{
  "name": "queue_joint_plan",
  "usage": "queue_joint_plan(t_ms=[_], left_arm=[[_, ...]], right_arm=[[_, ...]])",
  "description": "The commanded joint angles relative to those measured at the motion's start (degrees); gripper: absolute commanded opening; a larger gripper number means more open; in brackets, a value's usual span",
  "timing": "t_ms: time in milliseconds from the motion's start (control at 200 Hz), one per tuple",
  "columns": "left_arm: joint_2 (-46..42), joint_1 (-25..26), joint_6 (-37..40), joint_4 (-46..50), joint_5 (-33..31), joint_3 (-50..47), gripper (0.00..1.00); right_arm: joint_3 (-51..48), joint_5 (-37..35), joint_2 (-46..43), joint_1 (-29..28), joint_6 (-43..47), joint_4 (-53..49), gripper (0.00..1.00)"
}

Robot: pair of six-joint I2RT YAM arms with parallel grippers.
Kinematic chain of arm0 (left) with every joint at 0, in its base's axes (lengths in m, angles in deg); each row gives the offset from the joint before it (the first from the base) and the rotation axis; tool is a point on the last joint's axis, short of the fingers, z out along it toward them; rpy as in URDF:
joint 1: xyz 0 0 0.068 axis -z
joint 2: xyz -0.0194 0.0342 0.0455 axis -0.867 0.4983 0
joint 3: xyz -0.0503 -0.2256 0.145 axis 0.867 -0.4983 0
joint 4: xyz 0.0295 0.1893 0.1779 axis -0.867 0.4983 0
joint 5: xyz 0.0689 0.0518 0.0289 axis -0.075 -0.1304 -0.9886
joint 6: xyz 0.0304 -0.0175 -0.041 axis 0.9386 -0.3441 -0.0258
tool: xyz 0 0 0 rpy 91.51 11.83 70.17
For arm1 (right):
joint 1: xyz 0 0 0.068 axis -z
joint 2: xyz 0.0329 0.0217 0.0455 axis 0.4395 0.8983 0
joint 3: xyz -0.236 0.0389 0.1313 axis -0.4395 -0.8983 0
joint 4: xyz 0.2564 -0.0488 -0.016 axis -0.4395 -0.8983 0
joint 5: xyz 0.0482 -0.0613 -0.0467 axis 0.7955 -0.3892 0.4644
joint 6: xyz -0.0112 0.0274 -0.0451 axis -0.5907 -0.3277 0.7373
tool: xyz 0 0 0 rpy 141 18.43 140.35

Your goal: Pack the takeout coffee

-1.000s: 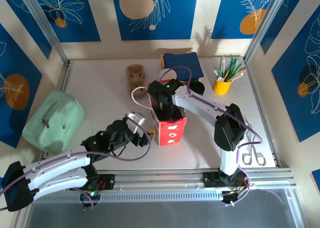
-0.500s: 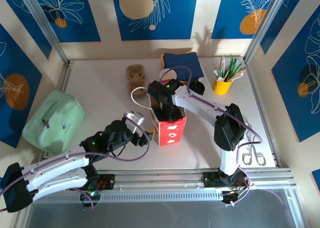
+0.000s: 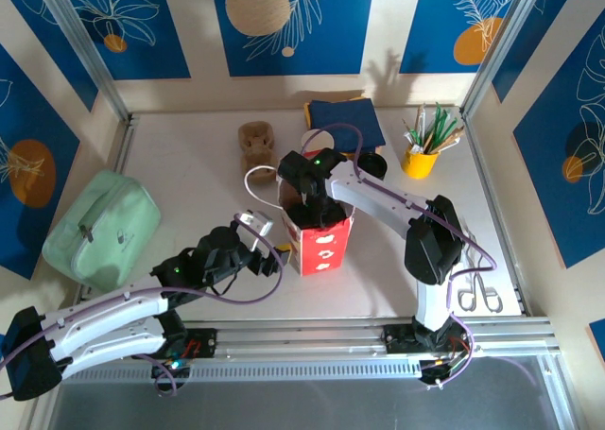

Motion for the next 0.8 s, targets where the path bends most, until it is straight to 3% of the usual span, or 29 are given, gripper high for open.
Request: queue_joint_plan(t_ms=[0, 275, 795], left_arm=[[-1.00, 0.39, -0.38, 0.18, -0.87, -0.77, 0.93], [-1.62, 0.41, -0.18, 0.50, -1.07, -0.78, 0.93], [-2.36, 0.39, -0.18, 0.82, -1.19, -1.17, 0.93]], right_arm=[[1.02, -1.66, -1.05, -0.32, -0.14, -1.61, 0.92], [1.09, -2.39, -1.86, -0.45, -0.38, -1.80, 0.98], [2.28, -2.99, -2.47, -0.93, -0.90, -2.58, 0.99]])
